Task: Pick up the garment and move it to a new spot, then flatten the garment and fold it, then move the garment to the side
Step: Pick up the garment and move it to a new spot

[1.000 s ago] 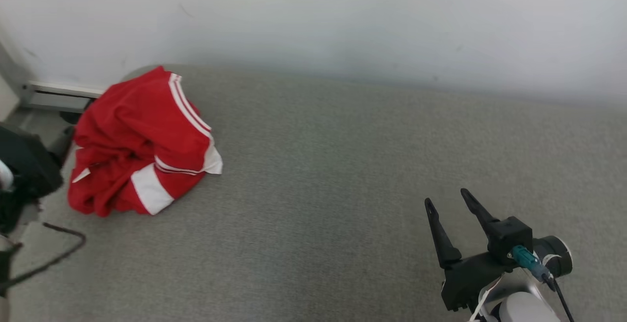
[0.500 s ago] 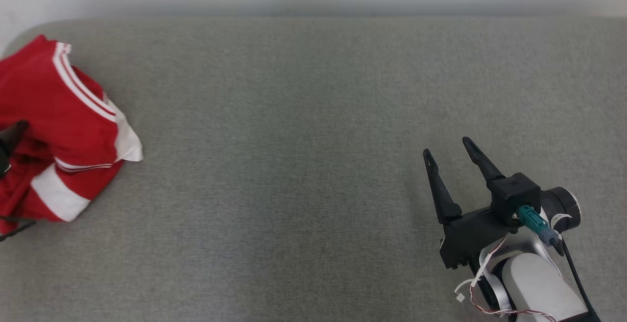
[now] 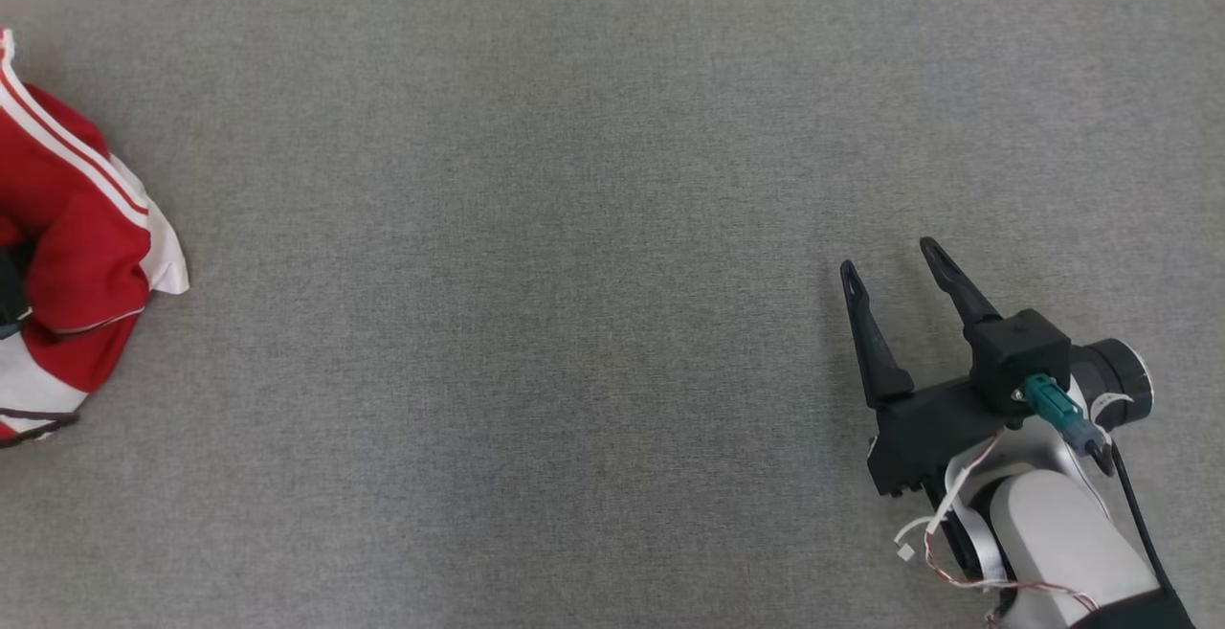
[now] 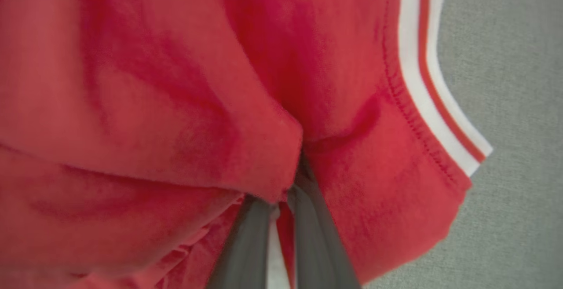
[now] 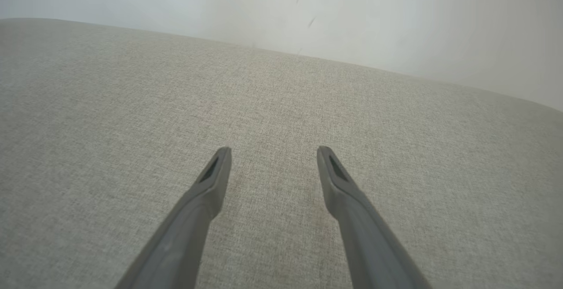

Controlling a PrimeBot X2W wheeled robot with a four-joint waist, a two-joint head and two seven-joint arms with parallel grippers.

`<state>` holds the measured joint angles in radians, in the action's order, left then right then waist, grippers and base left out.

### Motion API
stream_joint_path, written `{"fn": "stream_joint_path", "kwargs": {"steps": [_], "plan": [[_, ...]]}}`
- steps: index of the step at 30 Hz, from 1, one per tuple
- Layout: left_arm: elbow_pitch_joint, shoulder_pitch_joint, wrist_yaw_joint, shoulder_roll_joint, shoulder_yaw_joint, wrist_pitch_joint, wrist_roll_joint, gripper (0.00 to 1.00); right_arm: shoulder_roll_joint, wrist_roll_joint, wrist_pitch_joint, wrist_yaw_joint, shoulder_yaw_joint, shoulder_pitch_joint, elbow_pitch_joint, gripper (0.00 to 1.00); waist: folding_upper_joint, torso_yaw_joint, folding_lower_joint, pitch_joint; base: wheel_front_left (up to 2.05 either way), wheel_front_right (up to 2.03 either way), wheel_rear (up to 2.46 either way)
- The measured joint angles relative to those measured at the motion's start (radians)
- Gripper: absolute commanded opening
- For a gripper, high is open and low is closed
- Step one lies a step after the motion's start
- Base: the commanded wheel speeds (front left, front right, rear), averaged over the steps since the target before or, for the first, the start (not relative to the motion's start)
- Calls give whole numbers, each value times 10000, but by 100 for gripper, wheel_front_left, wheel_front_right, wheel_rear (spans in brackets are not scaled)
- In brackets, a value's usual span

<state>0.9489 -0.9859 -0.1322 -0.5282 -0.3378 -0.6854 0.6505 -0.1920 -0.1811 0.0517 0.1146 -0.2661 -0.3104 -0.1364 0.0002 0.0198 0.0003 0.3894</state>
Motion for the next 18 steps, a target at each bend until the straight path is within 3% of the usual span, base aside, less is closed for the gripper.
{"fn": "stream_joint_path", "kwargs": {"steps": [14,18], "plan": [[-1438,-1123,0,-184,-1918,1530,-6,0,397,-105,146,12,27,-273,-972,100,-1,131,-3,-737,0,0,0],[-2150,-1125,0,33,-2552,2098,424,0,525,-391,293,10,88,-253,-1346,100,-1,76,-4,-1130,0,0,0]]}}
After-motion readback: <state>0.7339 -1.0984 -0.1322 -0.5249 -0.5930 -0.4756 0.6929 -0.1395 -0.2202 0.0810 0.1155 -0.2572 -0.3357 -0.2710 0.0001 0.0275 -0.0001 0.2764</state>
